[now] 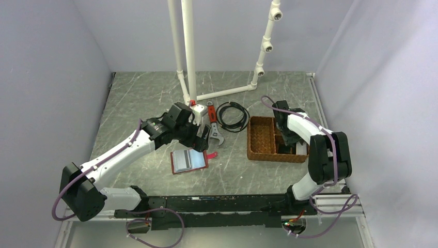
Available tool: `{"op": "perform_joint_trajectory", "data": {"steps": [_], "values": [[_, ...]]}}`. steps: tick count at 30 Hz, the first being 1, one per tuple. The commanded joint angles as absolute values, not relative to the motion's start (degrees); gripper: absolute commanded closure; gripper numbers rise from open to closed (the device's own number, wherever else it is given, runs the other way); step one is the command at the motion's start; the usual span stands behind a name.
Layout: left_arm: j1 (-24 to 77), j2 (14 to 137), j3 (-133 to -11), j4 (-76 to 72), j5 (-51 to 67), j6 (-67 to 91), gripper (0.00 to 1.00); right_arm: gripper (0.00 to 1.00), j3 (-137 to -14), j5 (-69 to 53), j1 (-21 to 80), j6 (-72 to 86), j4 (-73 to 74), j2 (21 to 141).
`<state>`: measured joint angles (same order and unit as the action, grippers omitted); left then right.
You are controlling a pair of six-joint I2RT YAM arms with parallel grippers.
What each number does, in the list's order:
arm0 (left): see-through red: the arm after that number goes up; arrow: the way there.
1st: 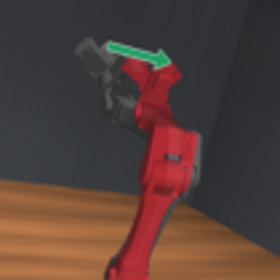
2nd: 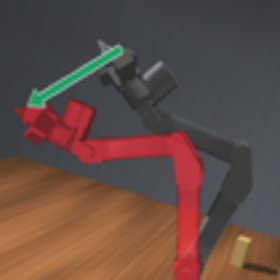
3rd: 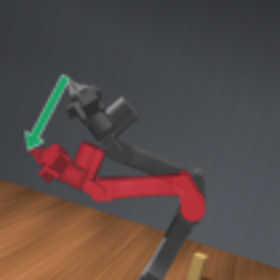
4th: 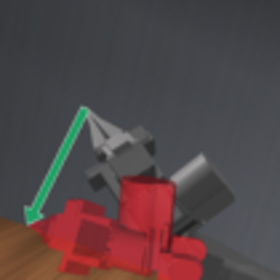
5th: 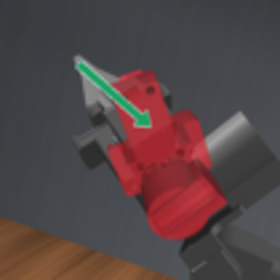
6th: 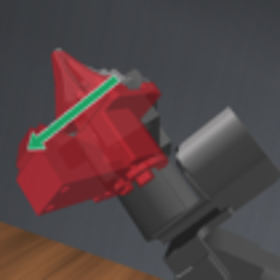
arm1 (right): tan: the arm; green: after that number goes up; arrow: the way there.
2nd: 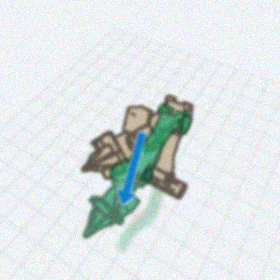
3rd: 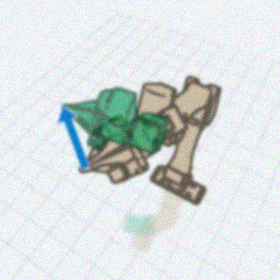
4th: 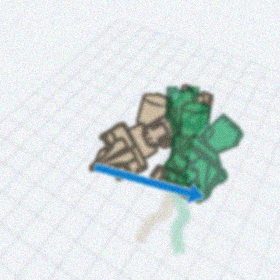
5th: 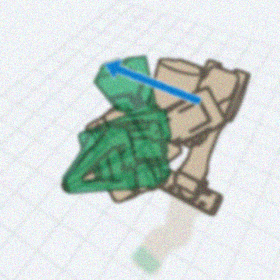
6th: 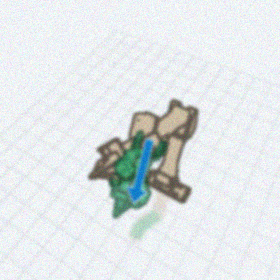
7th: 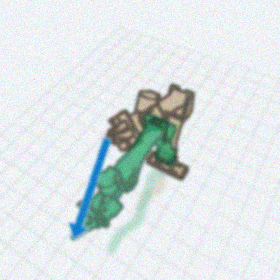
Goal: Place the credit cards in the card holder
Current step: Pick up the credit card from the storage box.
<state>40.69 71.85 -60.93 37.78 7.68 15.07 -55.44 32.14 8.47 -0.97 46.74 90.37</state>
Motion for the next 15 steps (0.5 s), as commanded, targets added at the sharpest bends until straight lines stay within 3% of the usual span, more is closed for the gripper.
{"op": "perform_joint_trajectory", "data": {"steps": [1, 7, 15], "values": [[40.5, 70.7, -60.9, 37.2, 8.1, 13.7, 0.01, 0.64, -57.3, 35.8, 8.6, -0.1, 47.1, 90.4], [40.5, 71.0, -60.9, 37.1, 8.6, 13.8, 0.01, 0.76, -57.1, 37.0, 8.5, -0.1, 46.9, 87.7], [40.5, 71.2, -60.9, 37.1, 8.4, 13.7, 0.01, 0.82, -57.1, 37.1, 8.5, -0.1, 46.9, 86.7]]}}
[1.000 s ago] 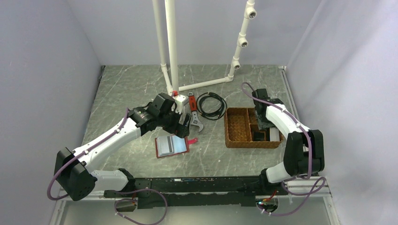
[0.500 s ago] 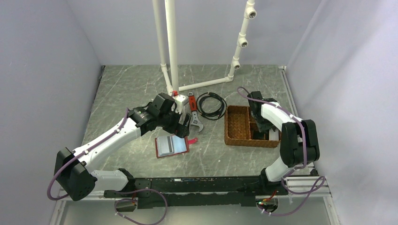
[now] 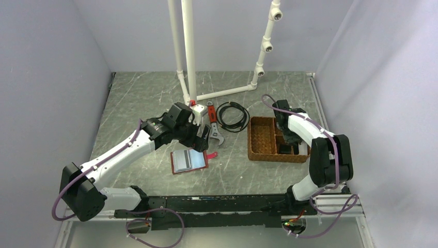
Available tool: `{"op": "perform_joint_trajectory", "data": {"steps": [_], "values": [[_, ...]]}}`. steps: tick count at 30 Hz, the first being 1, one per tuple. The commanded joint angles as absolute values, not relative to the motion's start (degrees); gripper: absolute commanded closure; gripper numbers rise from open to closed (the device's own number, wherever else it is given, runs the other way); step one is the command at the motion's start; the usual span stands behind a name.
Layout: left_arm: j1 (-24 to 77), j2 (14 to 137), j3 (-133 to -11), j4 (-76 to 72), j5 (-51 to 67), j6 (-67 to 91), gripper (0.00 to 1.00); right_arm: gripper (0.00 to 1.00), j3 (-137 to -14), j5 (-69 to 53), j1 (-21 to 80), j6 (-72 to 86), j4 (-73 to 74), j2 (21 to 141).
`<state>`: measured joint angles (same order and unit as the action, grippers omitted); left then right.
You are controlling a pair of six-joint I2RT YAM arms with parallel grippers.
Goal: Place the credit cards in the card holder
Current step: Pick up the credit card from the storage box.
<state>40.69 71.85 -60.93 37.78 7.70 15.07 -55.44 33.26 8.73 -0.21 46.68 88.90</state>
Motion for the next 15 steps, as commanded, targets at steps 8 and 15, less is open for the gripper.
{"op": "perform_joint_trajectory", "data": {"steps": [8, 15], "values": [[40.5, 71.4, -60.8, 37.1, 8.6, 13.7, 0.01, 0.92, -57.2, 35.9, 8.5, -0.5, 47.2, 87.0], [40.5, 71.4, -60.9, 37.1, 8.8, 13.6, 0.01, 1.0, -57.4, 35.5, 8.5, -0.9, 48.5, 86.8]]}}
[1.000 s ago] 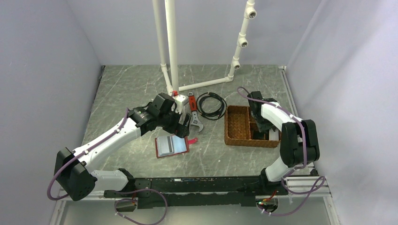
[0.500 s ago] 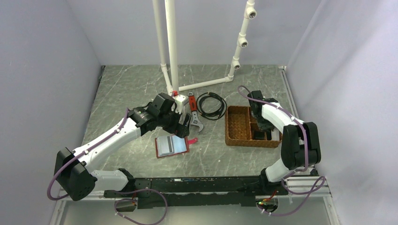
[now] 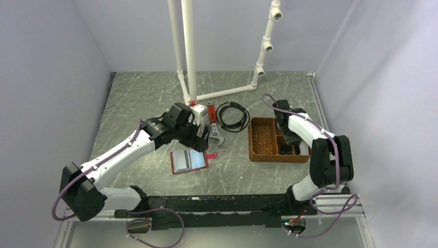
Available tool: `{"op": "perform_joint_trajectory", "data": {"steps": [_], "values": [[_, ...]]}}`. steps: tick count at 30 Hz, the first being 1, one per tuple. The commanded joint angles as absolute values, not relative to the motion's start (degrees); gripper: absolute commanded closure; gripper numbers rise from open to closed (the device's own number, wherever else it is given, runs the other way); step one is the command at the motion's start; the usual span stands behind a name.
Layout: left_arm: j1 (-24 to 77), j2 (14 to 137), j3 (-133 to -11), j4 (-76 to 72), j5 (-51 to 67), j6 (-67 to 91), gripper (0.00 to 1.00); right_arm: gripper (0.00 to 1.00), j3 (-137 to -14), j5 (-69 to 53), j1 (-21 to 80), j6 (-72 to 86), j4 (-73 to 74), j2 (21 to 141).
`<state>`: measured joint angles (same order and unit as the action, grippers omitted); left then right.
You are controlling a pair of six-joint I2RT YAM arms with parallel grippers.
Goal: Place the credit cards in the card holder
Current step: Pick up the credit card from the storage box.
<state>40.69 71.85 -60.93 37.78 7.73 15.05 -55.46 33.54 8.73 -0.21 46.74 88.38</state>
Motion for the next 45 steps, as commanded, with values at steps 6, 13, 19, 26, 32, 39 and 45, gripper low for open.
{"op": "perform_joint_trajectory", "data": {"steps": [6, 13, 19, 26, 32, 39, 45], "values": [[40.5, 71.8, -61.0, 37.2, 8.7, 13.5, 0.01, 1.0, -57.5, 31.2, 9.2, -2.3, 50.6, 83.7], [40.3, 72.6, -61.2, 37.0, 9.7, 13.6, 0.0, 1.0, -56.4, 30.6, 9.7, -1.5, 53.0, 77.6], [39.4, 73.0, -60.8, 36.3, 11.7, 13.9, 0.0, 1.0, -57.9, 32.9, 10.1, 0.8, 52.7, 76.2], [38.2, 73.6, -60.5, 36.0, 13.5, 14.4, 0.01, 1.0, -67.2, 44.7, 10.1, 21.2, 61.8, 82.1], [37.1, 74.4, -60.6, 36.1, 14.9, 14.9, 0.01, 1.0, -75.1, 43.9, 10.2, 48.1, 79.4, 87.9], [36.0, 75.0, -60.3, 35.7, 15.9, 15.5, 0.0, 1.0, -70.4, 36.7, 10.1, 54.2, 70.9, 78.1], [34.3, 74.5, -59.2, 32.5, 25.3, 18.2, 0.01, 1.0, -62.8, 7.4, 10.1, 31.0, 39.6, 59.6]]}}
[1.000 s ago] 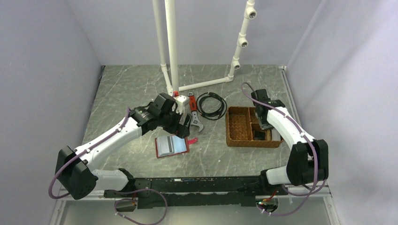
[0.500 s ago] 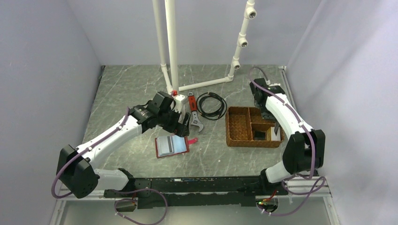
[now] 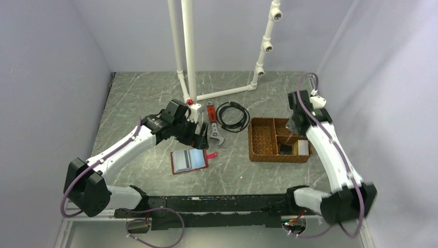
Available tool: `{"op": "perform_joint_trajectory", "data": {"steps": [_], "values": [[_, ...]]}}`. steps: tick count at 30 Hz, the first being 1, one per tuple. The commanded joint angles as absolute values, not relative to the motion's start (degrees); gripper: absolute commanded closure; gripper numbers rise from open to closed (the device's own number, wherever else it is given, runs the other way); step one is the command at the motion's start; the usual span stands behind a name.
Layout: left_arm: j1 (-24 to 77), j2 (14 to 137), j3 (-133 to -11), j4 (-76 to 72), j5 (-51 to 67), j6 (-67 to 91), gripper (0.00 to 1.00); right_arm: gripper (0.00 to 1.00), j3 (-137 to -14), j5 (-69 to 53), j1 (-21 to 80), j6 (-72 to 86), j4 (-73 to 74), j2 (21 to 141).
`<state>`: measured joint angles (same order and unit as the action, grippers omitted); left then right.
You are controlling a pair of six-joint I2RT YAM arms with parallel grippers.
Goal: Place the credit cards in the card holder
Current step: Pick up the credit card from the storage box.
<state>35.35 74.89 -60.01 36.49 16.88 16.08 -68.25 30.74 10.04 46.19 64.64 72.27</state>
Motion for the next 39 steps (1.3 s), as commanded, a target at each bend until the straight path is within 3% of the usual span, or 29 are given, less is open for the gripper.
{"op": "perform_joint_trajectory", "data": {"steps": [1, 4, 7, 10, 15, 21, 24, 29, 31, 34, 36, 37, 39], "values": [[34.0, 74.3, -59.3, 31.6, 28.4, 18.7, 0.0, 1.0, -60.7, -0.8, 10.1, 28.0, 34.1, 56.1], [31.4, 73.1, -58.9, 26.9, 42.4, 21.4, 0.01, 1.0, -58.0, -27.8, 10.2, 24.4, 22.5, 51.2], [29.2, 70.2, -55.9, 14.4, 56.6, 29.5, 0.01, 1.0, -55.3, -41.8, 12.1, 27.9, 12.4, 49.2], [29.0, 66.5, -50.6, -6.1, 61.3, 41.2, 0.01, 1.0, -50.1, -43.7, 17.7, 33.4, 1.8, 46.5], [28.9, 65.7, -45.3, -28.1, 59.2, 57.5, 0.01, 1.0, -46.1, -39.3, 28.2, 38.4, -9.7, 46.8], [29.1, 63.5, -42.3, -33.7, 56.1, 62.1, 0.04, 1.0, -42.6, -39.7, 31.2, 44.0, -19.8, 48.3], [29.6, 62.3, -41.8, -33.3, 55.7, 61.8, 0.15, 1.0, -41.3, -39.2, 31.7, 46.2, -24.0, 49.0], [29.8, 61.1, -41.7, -33.0, 54.8, 61.4, 0.5, 1.0, -40.2, -38.2, 33.1, 47.6, -27.9, 50.5], [29.8, 60.2, -42.1, -30.0, 54.0, 59.8, 0.58, 1.0, -39.4, -38.1, 33.5, 48.3, -29.6, 51.3], [29.7, 58.7, -43.4, -22.0, 52.6, 55.4, 0.91, 1.0, -39.1, -36.9, 34.5, 47.7, -29.0, 52.4], [29.1, 57.6, -45.0, -11.0, 51.5, 49.5, 1.0, 1.0, -39.6, -35.1, 34.7, 45.4, -25.3, 53.2], [28.8, 57.2, -45.9, -7.8, 51.3, 46.8, 1.0, 0.94, -40.1, -34.1, 34.9, 43.6, -22.9, 53.8], [26.9, 57.2, -48.9, 10.4, 49.1, 39.6, 1.0, 0.71, -41.6, -30.7, 35.3, 39.4, -15.8, 55.3]]}}
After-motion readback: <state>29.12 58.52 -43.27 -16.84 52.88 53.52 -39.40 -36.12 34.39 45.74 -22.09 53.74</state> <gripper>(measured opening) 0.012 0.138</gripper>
